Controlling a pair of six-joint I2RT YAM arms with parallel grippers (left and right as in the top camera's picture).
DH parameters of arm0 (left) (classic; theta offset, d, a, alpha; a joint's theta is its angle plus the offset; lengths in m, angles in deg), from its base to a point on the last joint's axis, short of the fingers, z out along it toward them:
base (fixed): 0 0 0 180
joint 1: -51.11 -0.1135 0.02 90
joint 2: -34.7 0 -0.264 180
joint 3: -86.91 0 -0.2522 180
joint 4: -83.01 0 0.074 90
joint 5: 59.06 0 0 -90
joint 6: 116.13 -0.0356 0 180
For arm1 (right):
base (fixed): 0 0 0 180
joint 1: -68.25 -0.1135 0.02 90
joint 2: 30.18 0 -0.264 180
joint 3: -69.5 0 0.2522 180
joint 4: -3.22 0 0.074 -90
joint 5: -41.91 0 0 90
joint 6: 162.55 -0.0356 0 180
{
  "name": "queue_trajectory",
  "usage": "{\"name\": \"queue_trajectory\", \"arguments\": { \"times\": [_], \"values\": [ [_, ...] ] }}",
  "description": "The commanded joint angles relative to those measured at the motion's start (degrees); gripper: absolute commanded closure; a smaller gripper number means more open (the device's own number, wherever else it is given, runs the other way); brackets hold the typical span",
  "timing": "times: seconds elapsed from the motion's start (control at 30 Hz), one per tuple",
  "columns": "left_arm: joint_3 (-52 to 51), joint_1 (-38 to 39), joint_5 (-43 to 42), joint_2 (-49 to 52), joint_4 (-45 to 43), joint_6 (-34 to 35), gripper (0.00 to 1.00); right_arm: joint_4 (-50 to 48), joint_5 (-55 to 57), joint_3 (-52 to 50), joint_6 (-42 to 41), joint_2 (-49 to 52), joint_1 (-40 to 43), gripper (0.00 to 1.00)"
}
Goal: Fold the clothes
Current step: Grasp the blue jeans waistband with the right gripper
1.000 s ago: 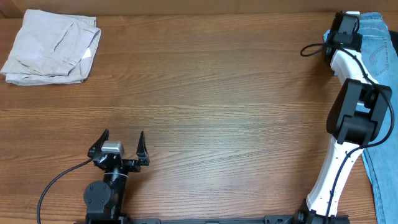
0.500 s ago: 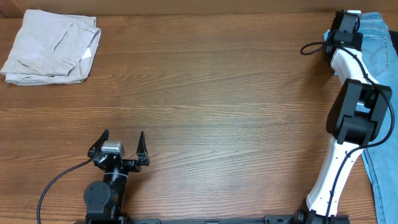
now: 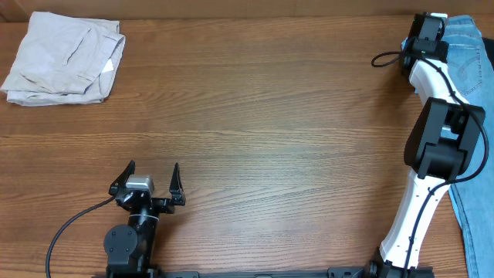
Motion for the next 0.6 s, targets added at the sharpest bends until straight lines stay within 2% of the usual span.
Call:
{"name": "queue_trajectory", "arguments": {
  "times": [0.0,0.2,0.4,0.57],
  "values": [
    [-0.22,0.37,0.33,-0.50,0.11,-1.27,0.00,-0.17,0.72,2.25,-1.40,-1.40,-0.15,0.64],
    [-0.22,0.37,0.33,-0.50,0.11,-1.27,0.00,0.44,0.70,2.23,-1.40,-1.49,-0.15,0.65],
    [-0.22,0.37,0.33,-0.50,0.11,-1.27,0.00,0.92,0.70,2.23,-1.42,-1.49,-0.15,0.94],
    [-0.22,0.37,0.33,-0.50,0.11,-1.27,0.00,2.62,0.66,2.23,-4.90,-2.54,-0.48,0.96]
  ]
}}
